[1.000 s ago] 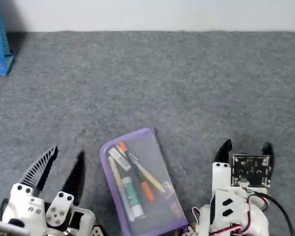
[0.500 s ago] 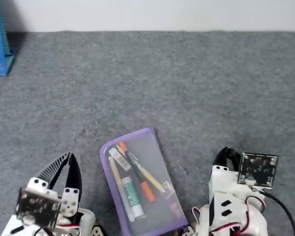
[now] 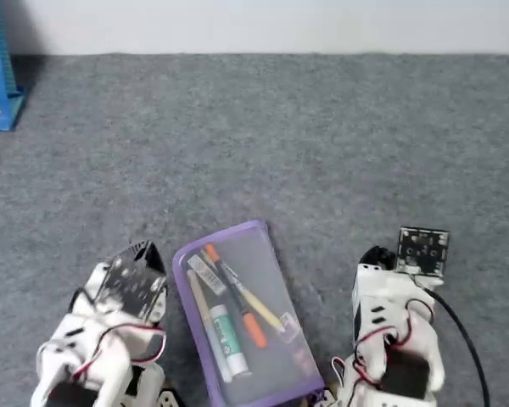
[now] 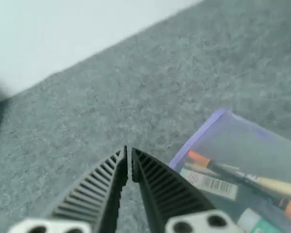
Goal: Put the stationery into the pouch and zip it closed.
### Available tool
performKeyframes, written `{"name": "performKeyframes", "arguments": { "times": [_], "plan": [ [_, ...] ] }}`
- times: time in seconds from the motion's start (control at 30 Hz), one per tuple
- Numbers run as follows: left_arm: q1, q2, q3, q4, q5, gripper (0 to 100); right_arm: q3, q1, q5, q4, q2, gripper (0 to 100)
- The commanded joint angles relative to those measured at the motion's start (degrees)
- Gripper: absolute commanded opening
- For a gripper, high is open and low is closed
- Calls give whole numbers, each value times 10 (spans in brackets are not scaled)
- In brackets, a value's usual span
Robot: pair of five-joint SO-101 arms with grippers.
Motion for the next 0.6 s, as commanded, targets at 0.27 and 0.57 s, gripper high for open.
{"name": "performKeyframes", "arguments": {
  "times": [0.27,0.57],
  "plan": [
    [-135,-6,205,-192,-5,12,113,-12,-5,-124,-4,8],
    [-150,-5,263,-172,-4,13,114,-68,-5,-43,-4,9]
  ]
}}
